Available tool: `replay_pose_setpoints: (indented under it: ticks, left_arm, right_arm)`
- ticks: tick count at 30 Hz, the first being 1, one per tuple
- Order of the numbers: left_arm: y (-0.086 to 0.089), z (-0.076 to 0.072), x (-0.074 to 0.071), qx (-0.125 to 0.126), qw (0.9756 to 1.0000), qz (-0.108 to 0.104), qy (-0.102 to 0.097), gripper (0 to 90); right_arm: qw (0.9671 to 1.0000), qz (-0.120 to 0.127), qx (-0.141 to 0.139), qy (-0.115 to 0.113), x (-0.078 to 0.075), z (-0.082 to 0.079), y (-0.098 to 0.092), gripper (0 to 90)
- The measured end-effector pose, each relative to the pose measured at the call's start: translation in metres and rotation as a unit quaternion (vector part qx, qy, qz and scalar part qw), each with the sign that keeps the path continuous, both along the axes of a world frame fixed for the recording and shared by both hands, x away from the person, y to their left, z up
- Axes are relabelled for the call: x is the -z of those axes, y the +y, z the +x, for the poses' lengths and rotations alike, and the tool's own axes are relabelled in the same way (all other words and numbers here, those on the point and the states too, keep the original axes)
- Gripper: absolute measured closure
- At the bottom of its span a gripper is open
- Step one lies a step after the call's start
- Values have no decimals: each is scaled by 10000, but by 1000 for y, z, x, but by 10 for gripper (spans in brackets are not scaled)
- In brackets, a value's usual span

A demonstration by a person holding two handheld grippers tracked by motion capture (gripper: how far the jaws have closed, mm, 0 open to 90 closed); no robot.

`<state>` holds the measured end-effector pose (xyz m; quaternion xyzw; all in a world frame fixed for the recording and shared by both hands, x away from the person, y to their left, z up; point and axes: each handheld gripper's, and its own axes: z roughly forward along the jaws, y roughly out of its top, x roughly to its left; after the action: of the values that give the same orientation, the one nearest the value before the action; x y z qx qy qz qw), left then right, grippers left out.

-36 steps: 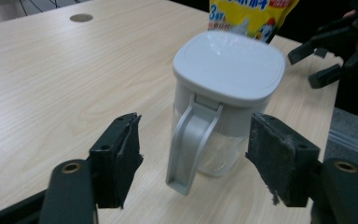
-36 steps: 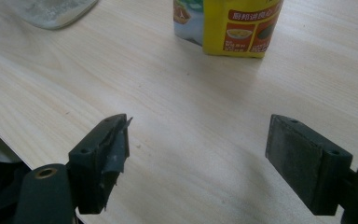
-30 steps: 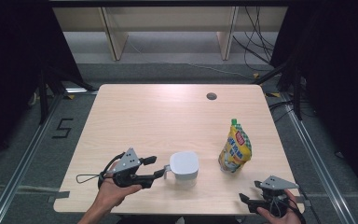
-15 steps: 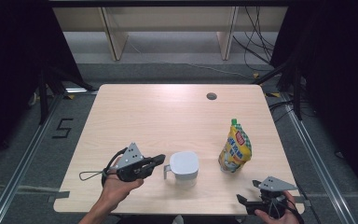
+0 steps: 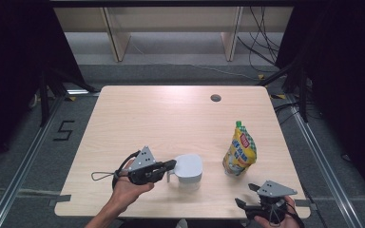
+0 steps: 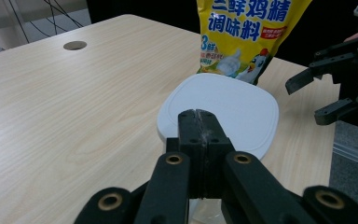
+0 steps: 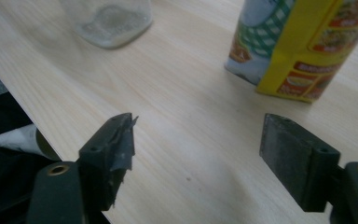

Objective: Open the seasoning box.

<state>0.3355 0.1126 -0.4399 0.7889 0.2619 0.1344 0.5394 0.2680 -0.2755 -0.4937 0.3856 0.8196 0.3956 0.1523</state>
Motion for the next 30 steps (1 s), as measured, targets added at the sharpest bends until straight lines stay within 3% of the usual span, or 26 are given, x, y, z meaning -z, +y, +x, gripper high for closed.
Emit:
replay_pose_setpoints:
  ticks: [2,6,7,9,13,16,17,18,20,22,23,26,27,30]
  left_arm:
    - [1,1,1,13,10000,-34,26,889]
    - [0,1,2,-33,9999,-106,56,889]
    - [0,1,2,14,10000,-83,21,889]
    - [0,1,2,44,10000,-72,-3,889]
    - [1,0,3,1,9999,-137,24,889]
    - [1,-2,3,-55,9999,-127,81,889]
    - [2,-2,3,-40,9999,-110,59,889]
    - [2,-2,3,-28,9999,-92,33,889]
    - [2,-2,3,-32,9999,-111,37,889]
    - [2,-2,3,-37,9999,-116,43,889]
    - [2,-2,3,-37,9999,-113,36,889]
    - [2,-2,3,-36,9999,-125,45,888]
    - [3,-2,4,-34,9999,-127,40,889]
    - [3,-2,4,-41,9999,-140,48,888]
  right_arm:
    - [9997,-49,-152,-196,0,2,1,365]
    - [9995,-27,-226,-229,-3,0,6,446]
    - [9989,-68,-298,-349,-3,1,6,472]
    - [9992,58,-273,-286,-5,-1,9,521]
    - [9966,189,-423,-678,-11,4,12,614]
    - [9960,358,-387,-727,-15,4,22,677]
    - [9945,308,-491,-874,-18,7,26,718]
    - [9945,308,-491,-874,-18,7,26,718]
    - [9919,338,-571,-1087,-20,9,31,746]
    - [9920,380,-607,-1040,-23,10,37,781]
    - [9903,381,-673,-1156,-24,12,39,795]
    - [9908,390,-651,-1124,-26,15,48,831]
    - [9884,413,-787,-1232,-26,20,51,841]
    - [9870,427,-834,-1303,-29,24,59,860]
